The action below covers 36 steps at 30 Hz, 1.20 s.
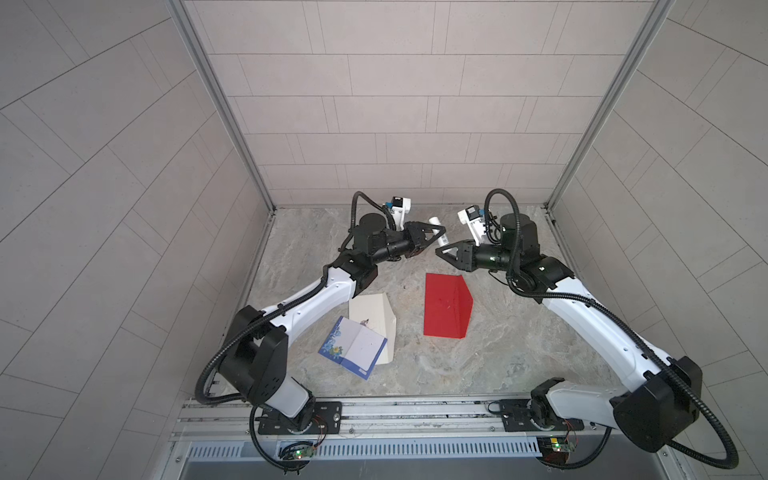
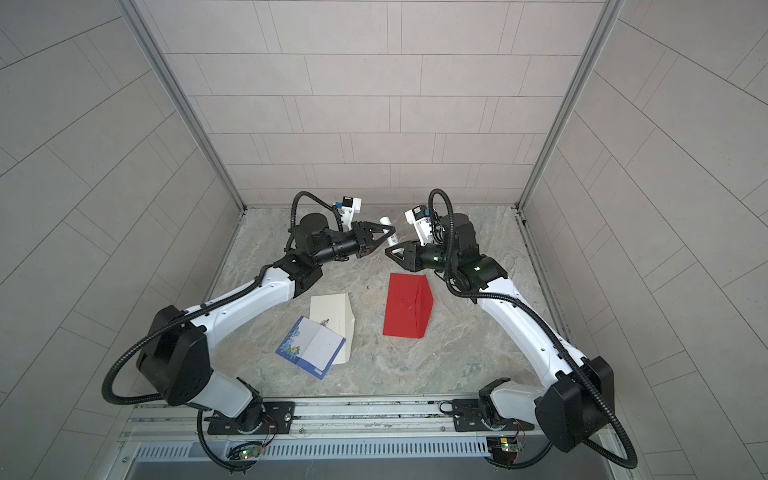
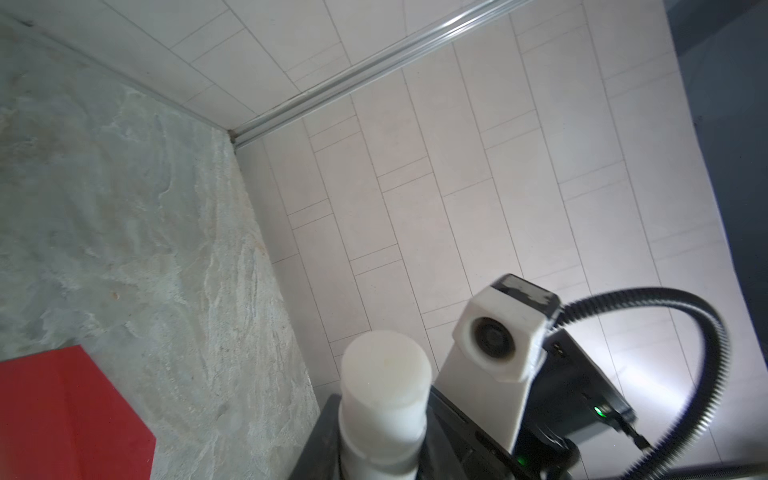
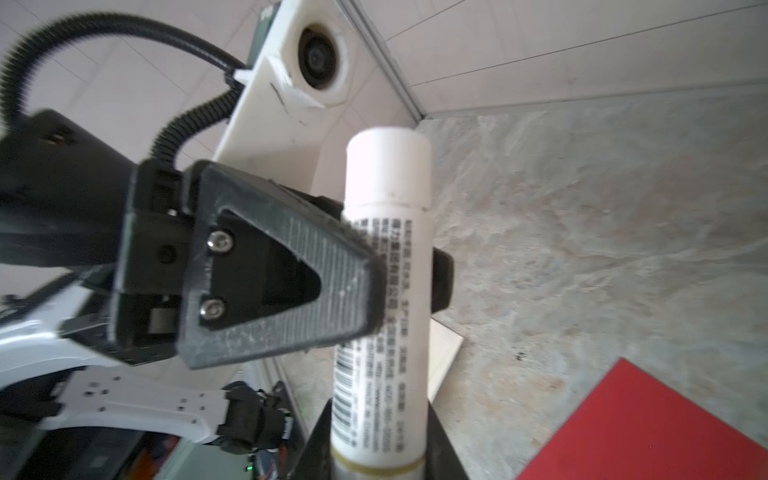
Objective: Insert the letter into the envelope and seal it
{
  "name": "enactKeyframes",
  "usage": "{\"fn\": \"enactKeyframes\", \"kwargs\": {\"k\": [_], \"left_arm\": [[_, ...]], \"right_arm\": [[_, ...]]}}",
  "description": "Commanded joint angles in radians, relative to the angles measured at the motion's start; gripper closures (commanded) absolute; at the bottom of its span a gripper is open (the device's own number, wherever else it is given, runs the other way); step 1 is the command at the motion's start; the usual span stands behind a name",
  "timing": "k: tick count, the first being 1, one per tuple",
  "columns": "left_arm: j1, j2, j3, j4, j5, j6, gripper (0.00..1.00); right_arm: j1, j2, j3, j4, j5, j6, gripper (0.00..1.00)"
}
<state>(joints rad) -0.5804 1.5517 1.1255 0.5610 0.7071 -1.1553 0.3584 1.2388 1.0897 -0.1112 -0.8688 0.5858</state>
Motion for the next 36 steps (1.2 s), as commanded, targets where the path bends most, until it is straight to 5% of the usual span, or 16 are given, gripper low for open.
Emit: {"fn": "enactKeyframes", "kwargs": {"k": [1, 6, 10, 12, 16, 19, 25, 36], "left_arm": [[0.006, 0.022, -0.061, 0.355, 0.265, -0.021, 1.00], [-0.005, 0.014, -0.083, 0.426, 0.401, 0.014, 1.00], [-0.006, -0.024, -0.072, 0.219, 0.385, 0.167, 1.00], [-0.009, -0.056, -0.051, 0.024, 0.342, 0.312, 1.00], [-0.015, -0.104, -0.002, -0.262, 0.142, 0.508, 1.00], [-0.017, -0.108, 0.020, -0.291, 0.030, 0.474, 1.00], [-0.026, -0.091, 0.067, -0.307, -0.081, 0.371, 1.00], [-0.029, -0.058, 0.093, -0.266, -0.117, 0.237, 1.00]], "right_arm": [[-0.004, -0.066, -0.010, 0.268, -0.298, 0.123, 1.00], [0.072, -0.074, 0.083, -0.138, -0.365, -0.218, 1.00], [0.081, -0.027, 0.202, -0.400, -0.322, -0.375, 1.00], [0.082, -0.022, 0.250, -0.458, -0.194, -0.388, 0.89], [0.083, -0.053, 0.257, -0.426, 0.070, -0.340, 0.51], [0.089, -0.074, 0.203, -0.325, 0.178, -0.302, 0.43], [0.151, -0.057, 0.192, -0.339, 0.302, -0.341, 0.46], [0.170, 0.002, 0.205, -0.353, 0.465, -0.334, 0.54]]}}
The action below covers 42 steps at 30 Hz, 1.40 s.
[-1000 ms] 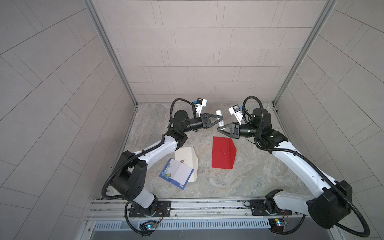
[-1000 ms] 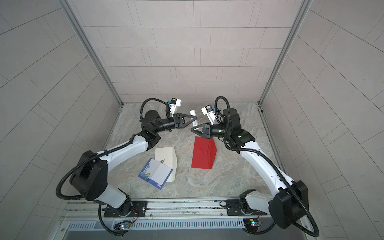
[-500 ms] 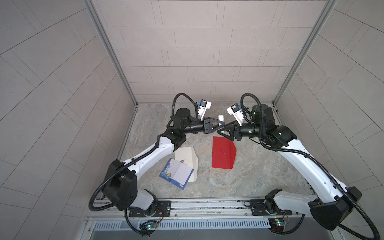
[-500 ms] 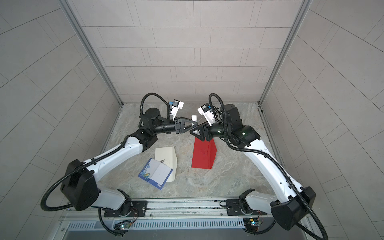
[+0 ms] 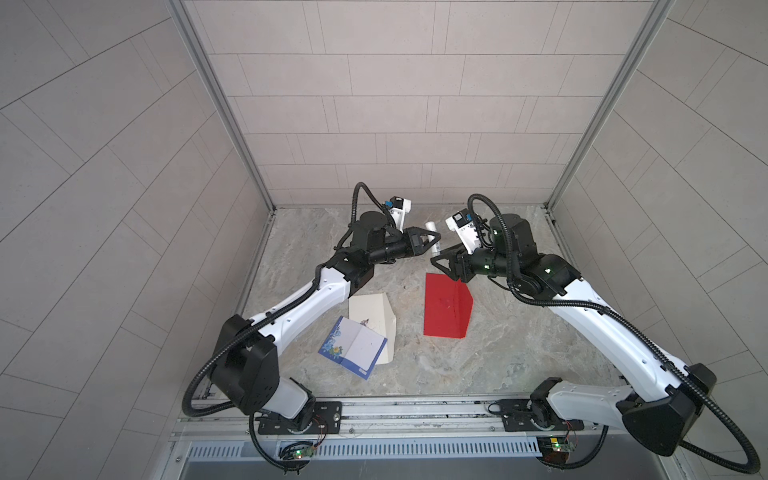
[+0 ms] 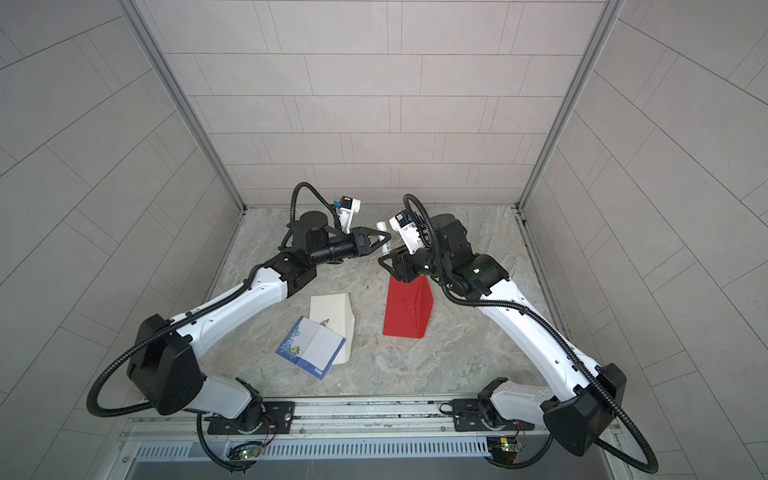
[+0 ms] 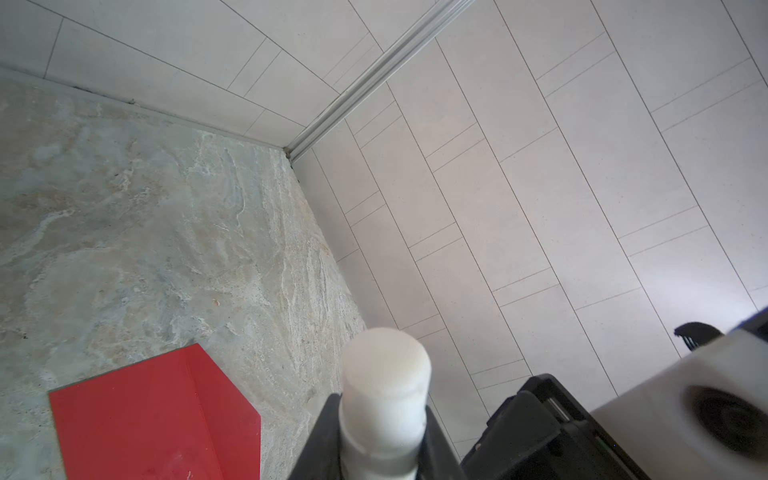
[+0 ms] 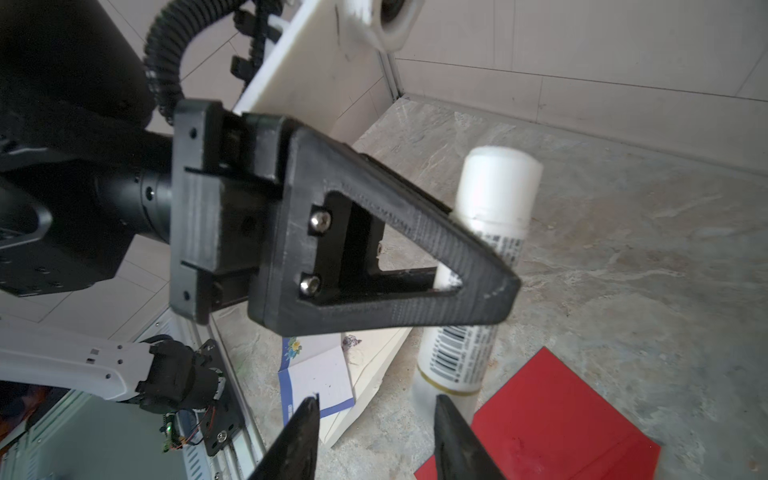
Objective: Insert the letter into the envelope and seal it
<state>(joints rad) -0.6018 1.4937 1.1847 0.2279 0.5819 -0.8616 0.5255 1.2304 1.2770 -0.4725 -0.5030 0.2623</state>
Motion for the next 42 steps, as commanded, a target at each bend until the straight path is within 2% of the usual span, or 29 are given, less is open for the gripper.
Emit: {"fn": "enactKeyframes", "kwargs": {"k": [1, 9, 15, 17, 19, 22, 24, 25, 28, 30, 33, 37, 42], "left_arm": [[-0.007, 0.003, 0.030, 0.087, 0.011, -0.066, 1.00], [-0.009, 0.005, 0.010, 0.132, 0.007, -0.093, 1.00], [-0.009, 0.016, 0.014, 0.135, 0.034, -0.099, 1.00], [-0.009, 0.016, 0.010, 0.133, 0.039, -0.094, 1.00], [-0.007, 0.017, 0.010, 0.133, 0.049, -0.094, 1.00], [-0.006, 0.023, 0.009, 0.140, 0.091, -0.090, 1.00], [-0.002, 0.028, 0.002, 0.191, 0.157, -0.094, 1.00], [0.002, 0.028, -0.010, 0.240, 0.198, -0.105, 1.00], [0.004, 0.040, -0.061, 0.496, 0.342, -0.197, 1.00], [0.002, 0.058, -0.082, 0.709, 0.421, -0.310, 1.00], [-0.002, 0.103, -0.089, 1.091, 0.504, -0.539, 1.00], [-0.021, 0.124, -0.062, 1.098, 0.618, -0.558, 1.00], [-0.026, 0.133, -0.049, 1.097, 0.659, -0.557, 1.00]], "right_arm": [[0.001, 0.012, 0.019, 0.011, 0.119, -0.011, 0.55], [0.001, 0.059, 0.033, 0.011, 0.126, -0.020, 0.57], [-0.002, 0.084, 0.076, 0.002, 0.166, 0.036, 0.74], [-0.007, 0.077, 0.081, 0.013, 0.154, 0.046, 0.76], [-0.018, 0.065, 0.074, 0.037, 0.123, 0.056, 0.85], [-0.063, 0.043, 0.043, 0.092, -0.004, 0.093, 0.96], [-0.110, 0.022, -0.004, 0.181, -0.154, 0.153, 1.00], [-0.141, 0.010, -0.037, 0.247, -0.273, 0.203, 1.00], [-0.204, -0.020, -0.135, 0.539, -0.514, 0.399, 1.00], [-0.208, -0.036, -0.155, 0.588, -0.589, 0.430, 1.00], [-0.194, -0.060, -0.156, 0.562, -0.683, 0.394, 1.00], [-0.161, -0.083, -0.097, 0.310, -0.764, 0.176, 1.00], [-0.147, -0.049, 0.030, -0.019, -0.828, -0.085, 1.00]]}}
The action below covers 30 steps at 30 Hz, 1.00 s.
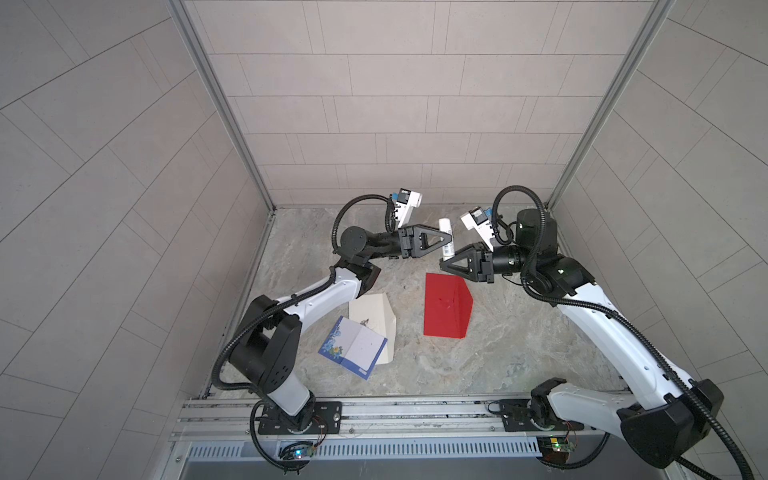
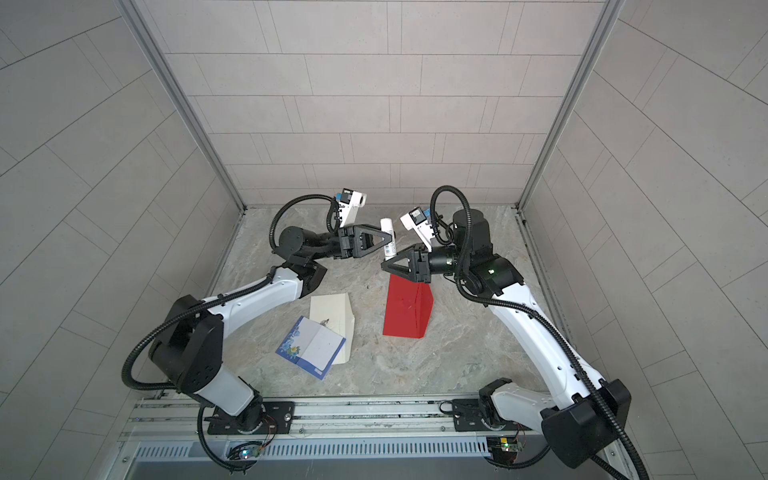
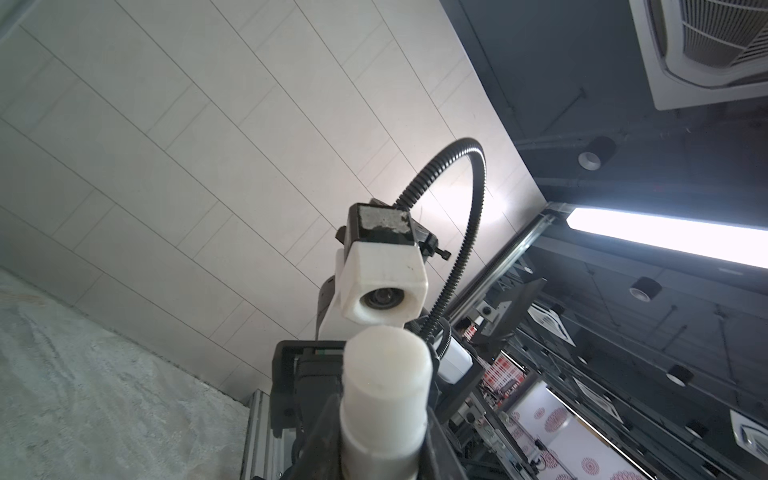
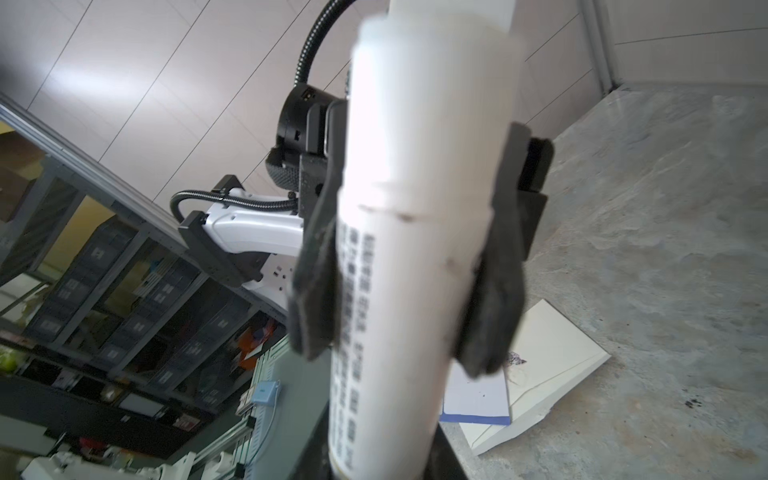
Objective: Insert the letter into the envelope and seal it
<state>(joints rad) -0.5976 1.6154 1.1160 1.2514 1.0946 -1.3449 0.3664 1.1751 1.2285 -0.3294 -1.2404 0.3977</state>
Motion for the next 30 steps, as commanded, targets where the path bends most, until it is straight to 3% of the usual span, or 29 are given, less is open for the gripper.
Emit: {"fn": "enactKeyframes", "kwargs": {"k": [1, 4, 9, 11, 14, 16, 17, 18, 21, 24, 30], "left_arm": [[-0.031, 0.013, 0.021, 0.074, 0.150, -0.074, 1.00], [-0.031, 0.014, 0.026, 0.071, 0.151, -0.073, 1.00], [-0.019, 0.008, 0.023, -0.022, 0.101, 0.007, 1.00], [-0.013, -0.018, 0.024, -0.194, 0.060, 0.160, 1.00], [-0.001, -0.099, 0.039, -0.632, -0.089, 0.512, 1.00], [-0.001, -0.147, 0.079, -0.952, -0.311, 0.747, 1.00], [-0.001, -0.159, 0.088, -1.012, -0.410, 0.787, 1.00], [0.002, -0.167, 0.092, -1.053, -0.514, 0.799, 1.00], [0.008, -0.171, 0.067, -1.016, -0.690, 0.728, 1.00], [0.010, -0.149, 0.030, -0.918, -0.774, 0.611, 1.00], [0.009, -0.083, -0.047, -0.680, -0.865, 0.373, 1.00]], "right_arm": [[0.012, 0.014, 0.096, -0.198, -0.093, -0.250, 1.00], [0.009, 0.024, 0.132, -0.243, -0.058, -0.276, 0.98], [0.001, -0.016, 0.146, -0.272, 0.188, -0.247, 0.54], [-0.002, -0.043, 0.128, -0.273, 0.285, -0.231, 0.45], [-0.006, -0.088, 0.086, -0.255, 0.437, -0.204, 0.33], [-0.011, -0.113, 0.054, -0.245, 0.539, -0.187, 0.20], [-0.014, -0.122, 0.039, -0.239, 0.586, -0.176, 0.19], [-0.020, -0.135, 0.019, -0.224, 0.658, -0.152, 0.19], [-0.044, -0.176, -0.061, -0.140, 0.826, -0.069, 0.19], [-0.065, -0.219, -0.164, -0.028, 0.942, 0.034, 0.19], [-0.078, -0.260, -0.323, 0.164, 1.003, 0.235, 0.19]]}}
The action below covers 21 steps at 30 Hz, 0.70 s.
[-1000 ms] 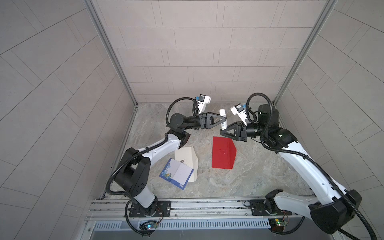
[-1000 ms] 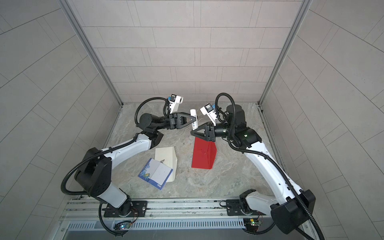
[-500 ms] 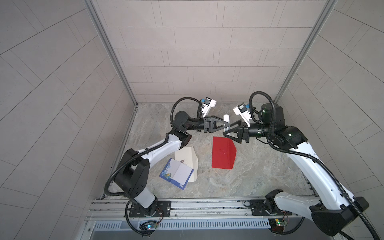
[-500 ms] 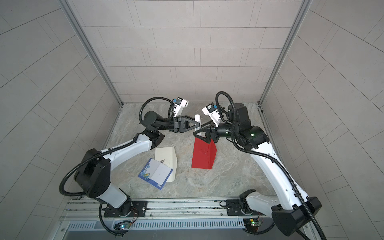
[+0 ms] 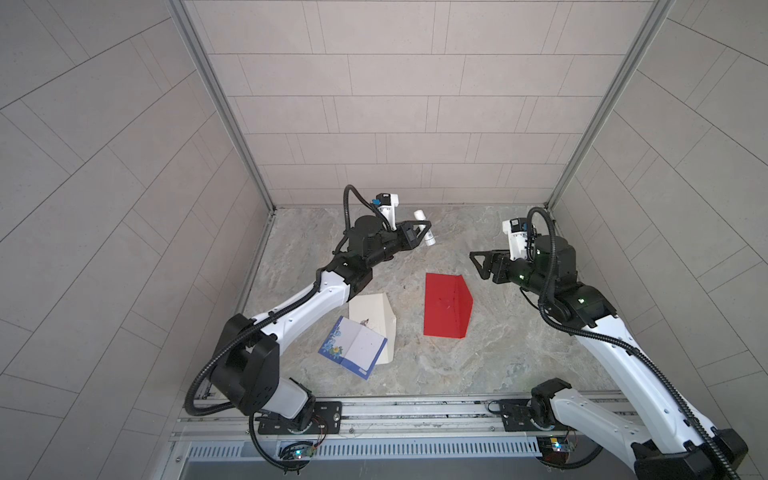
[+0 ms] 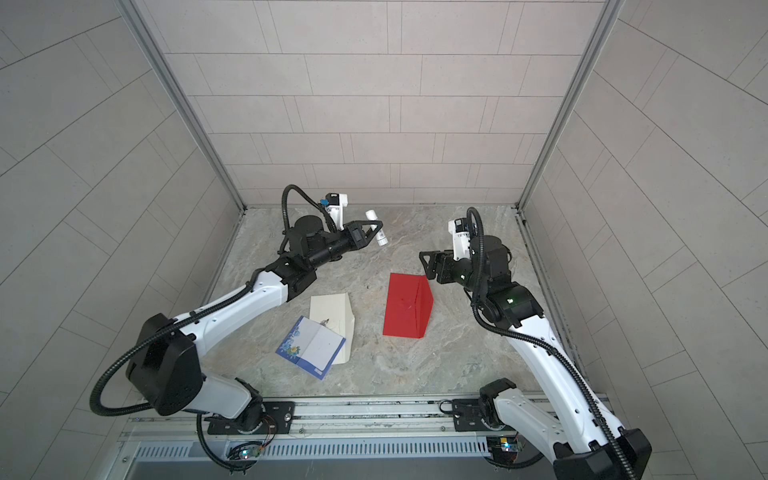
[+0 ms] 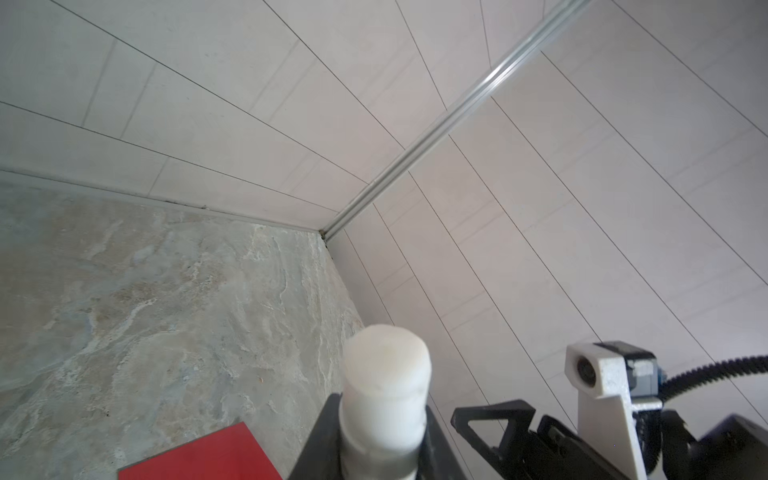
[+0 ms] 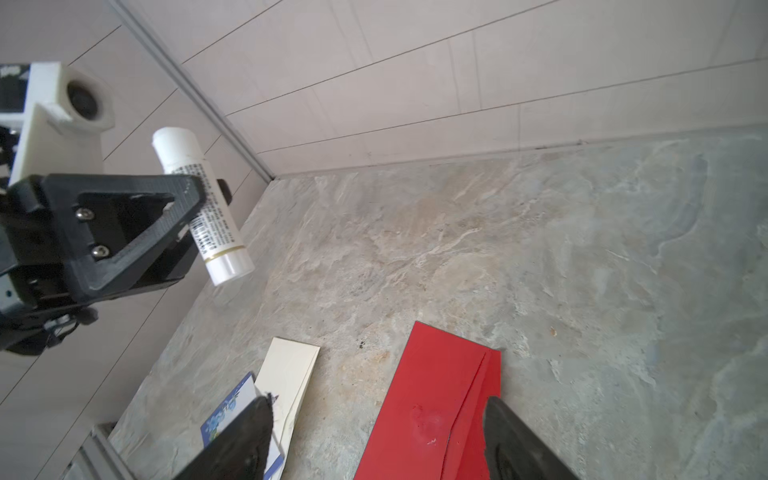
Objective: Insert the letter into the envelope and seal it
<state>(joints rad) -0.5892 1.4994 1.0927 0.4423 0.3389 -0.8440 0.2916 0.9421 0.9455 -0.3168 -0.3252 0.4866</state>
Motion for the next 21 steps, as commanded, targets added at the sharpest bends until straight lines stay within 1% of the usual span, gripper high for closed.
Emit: {"fn": "enactKeyframes", "kwargs": {"k": [1, 2, 6, 13, 21], "left_arm": [[-0.001, 0.042, -0.022, 0.133, -0.124, -0.148, 1.00], [-0.003, 0.053, -0.020, 0.135, -0.132, -0.166, 1.00], [-0.009, 0.074, -0.015, 0.105, -0.167, -0.176, 1.00], [-0.045, 0.088, -0.006, 0.089, -0.197, -0.207, 1.00], [-0.084, 0.091, -0.004, 0.103, -0.211, -0.236, 1.00]], "right_arm": [[-0.003, -0.028, -0.060, 0.179, 0.087, 0.172, 0.19], [-0.002, -0.028, -0.078, 0.206, 0.086, 0.194, 0.19], [-0.002, -0.020, -0.113, 0.271, 0.084, 0.259, 0.19], [-0.002, 0.002, -0.123, 0.349, 0.066, 0.329, 0.19], [0.003, 0.071, -0.136, 0.478, 0.005, 0.425, 0.19]]}}
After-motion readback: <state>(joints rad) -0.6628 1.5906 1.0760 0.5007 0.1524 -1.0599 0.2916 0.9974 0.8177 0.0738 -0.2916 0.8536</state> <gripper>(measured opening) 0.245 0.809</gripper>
